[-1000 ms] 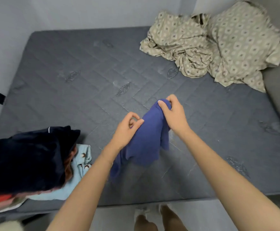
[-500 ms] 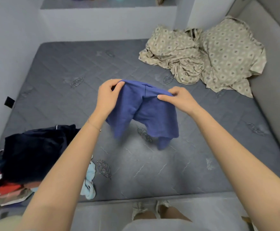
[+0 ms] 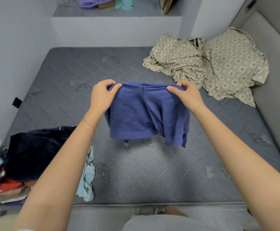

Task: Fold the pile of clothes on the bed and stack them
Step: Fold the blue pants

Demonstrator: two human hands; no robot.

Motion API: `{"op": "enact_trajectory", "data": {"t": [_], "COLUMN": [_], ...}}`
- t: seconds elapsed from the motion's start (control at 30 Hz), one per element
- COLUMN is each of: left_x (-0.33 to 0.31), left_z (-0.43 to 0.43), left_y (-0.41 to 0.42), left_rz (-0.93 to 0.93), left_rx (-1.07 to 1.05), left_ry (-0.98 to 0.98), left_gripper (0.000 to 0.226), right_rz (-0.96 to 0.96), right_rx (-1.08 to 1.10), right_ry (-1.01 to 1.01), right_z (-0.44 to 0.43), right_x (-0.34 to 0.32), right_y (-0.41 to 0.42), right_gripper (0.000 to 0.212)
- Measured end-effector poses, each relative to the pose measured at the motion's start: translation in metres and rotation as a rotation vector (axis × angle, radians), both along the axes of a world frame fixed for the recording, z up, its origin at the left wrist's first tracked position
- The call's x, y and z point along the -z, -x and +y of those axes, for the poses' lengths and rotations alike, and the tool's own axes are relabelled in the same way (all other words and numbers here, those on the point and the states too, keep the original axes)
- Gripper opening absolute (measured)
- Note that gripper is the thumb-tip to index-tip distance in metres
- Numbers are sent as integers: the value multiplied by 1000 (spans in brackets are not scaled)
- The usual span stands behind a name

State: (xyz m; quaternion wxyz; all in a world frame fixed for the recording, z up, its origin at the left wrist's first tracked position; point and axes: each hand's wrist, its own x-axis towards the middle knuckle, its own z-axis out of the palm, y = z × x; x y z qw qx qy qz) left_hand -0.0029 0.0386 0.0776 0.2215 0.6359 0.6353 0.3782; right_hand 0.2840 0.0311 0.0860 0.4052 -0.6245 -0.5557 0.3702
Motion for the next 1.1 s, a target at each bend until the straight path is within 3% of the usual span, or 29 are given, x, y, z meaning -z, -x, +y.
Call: {"op": "enact_trajectory", "data": {"t": [0.17,0.33,0.47,0.57,0.63,0.73,0.8,0.83,0.93,1.03,1.1], "left_x": [3,7,16,49,86,147,183,201,241,278,309], "left_z": [-2,-7,-10,-23,-45,-87,-111,-120,-128,-120,-111], "left_y": [-4,-8,-13,-10,-8,-10,-13,-15,-14,-14,-14], "left_rz": [-24,37,-72,8,172,274,275,241,111,113,123], "left_rx": [-13,-45,-34,97,203,452,532,504,249,150,120], "left_ry": [32,10,-3,197,412,752,951,1005,936,858,827], "left_gripper": [19,18,22,24,25,36,23,19,26,40,49], "right_rz": [-8,-63,-38,-91,-141,-241,-292,-303,-308,-363,-358], "right_rx": [19,21,11,-118,-260,-443,-481,-469,-330,-239,-203], "right_ry": [0,26,51,202,380,614,716,737,679,598,557], "right_z": [2,-3,-10,-23,-42,-80,-103,-112,-123,-112,-99], "right_x": [9,22,37,67,97,153,188,204,237,269,296], "right_y": [-6,-13,-12,-11,-10,-7,-2,0,4,7,8], "right_gripper": [22,23,23,29,33,30,19,14,31,42,38]}}
